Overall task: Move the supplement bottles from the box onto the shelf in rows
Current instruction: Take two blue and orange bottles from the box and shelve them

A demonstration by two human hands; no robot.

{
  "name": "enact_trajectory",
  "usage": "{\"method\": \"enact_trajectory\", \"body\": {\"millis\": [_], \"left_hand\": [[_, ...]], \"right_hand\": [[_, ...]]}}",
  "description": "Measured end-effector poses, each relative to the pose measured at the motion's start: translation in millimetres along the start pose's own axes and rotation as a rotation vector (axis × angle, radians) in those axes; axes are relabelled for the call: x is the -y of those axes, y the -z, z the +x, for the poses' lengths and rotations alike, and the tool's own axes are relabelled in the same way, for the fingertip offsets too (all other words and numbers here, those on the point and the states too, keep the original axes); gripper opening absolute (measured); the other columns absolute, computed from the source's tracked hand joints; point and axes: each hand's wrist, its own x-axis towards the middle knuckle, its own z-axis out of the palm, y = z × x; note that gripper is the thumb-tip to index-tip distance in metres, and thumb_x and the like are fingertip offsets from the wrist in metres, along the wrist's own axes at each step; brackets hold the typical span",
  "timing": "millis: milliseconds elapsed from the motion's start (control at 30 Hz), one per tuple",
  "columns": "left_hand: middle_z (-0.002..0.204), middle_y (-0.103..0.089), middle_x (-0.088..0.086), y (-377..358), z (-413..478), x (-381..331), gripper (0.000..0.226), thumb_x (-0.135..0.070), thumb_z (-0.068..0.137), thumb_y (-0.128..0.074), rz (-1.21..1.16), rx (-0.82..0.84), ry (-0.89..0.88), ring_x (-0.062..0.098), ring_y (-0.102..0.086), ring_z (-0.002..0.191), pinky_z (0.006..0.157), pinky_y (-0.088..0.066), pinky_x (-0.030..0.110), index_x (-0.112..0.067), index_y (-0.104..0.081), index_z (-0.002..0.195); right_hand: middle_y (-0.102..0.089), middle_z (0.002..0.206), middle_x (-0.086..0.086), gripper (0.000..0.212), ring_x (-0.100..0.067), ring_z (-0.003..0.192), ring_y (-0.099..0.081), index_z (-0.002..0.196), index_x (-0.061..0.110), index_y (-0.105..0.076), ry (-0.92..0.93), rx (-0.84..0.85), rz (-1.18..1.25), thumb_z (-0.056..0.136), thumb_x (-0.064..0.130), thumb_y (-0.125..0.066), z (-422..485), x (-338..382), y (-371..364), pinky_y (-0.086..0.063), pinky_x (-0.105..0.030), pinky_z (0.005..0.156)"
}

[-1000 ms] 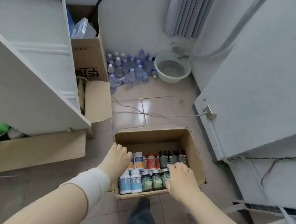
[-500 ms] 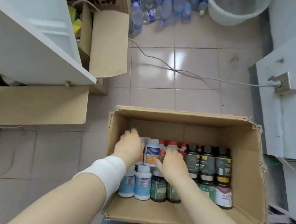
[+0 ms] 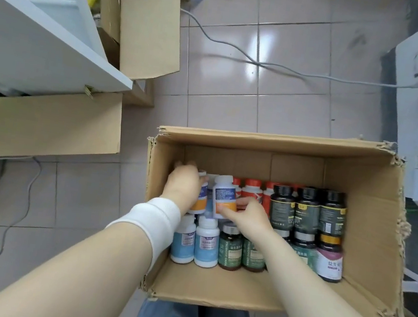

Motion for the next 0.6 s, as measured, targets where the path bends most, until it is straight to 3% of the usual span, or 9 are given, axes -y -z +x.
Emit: {"method": "enact_trajectory", "body": {"millis": [167,333,467,600], "left_hand": [[0.125,-0.049,0.016,22.4,-33.5,1.1,0.042,-0.03,0.09,-0.06,-0.254,-0.081,-0.09,0.033,-0.051,0.113,0.095,-0.038,0.03,-0.01,-0.053,0.125],[0.114,-0.06,0.007,62.1,-96.7,-12.5,0.038,-0.029,0.086,-0.065,-0.608,-0.02,-0.251,0.015,-0.057,0.095,0.074,-0.049,0.024,-0.014,-0.055,0.12],[0.109,-0.062,0.004,97.1,-160.5,-24.3,0.039,-0.024,0.09,-0.06,-0.956,0.114,-0.281,0.01,-0.06,0.092,0.071,-0.055,0.021,-0.007,-0.054,0.125],[0.111,-0.065,0.009,124.1,-221.0,-24.0,0.032,-0.025,0.095,-0.052,-1.077,0.298,-0.415,0.013,-0.064,0.093,0.074,-0.057,0.026,-0.008,-0.054,0.122]], "right_hand": [[-0.059,0.106,-0.005,0.045,-0.01,0.087,-0.058,0.108,0.013,-0.046,0.026,0.016,0.234,0.076,0.022,-0.077,-41.5,3.8,33.5,-0.047,-0.021,0.072],[-0.061,0.117,-0.004,0.054,-0.016,0.106,-0.058,0.124,0.011,-0.05,0.095,-0.043,0.349,0.077,0.023,-0.075,-121.1,13.5,65.1,-0.045,-0.029,0.093],[-0.064,0.115,-0.006,0.048,-0.018,0.104,-0.061,0.12,0.014,-0.053,0.154,-0.127,0.429,0.077,0.023,-0.074,-200.0,22.4,79.7,-0.047,-0.032,0.091],[-0.061,0.112,-0.006,0.057,-0.014,0.095,-0.06,0.12,0.013,-0.045,0.226,-0.267,0.559,0.074,0.02,-0.077,-283.4,23.9,74.0,-0.049,-0.027,0.085]]}}
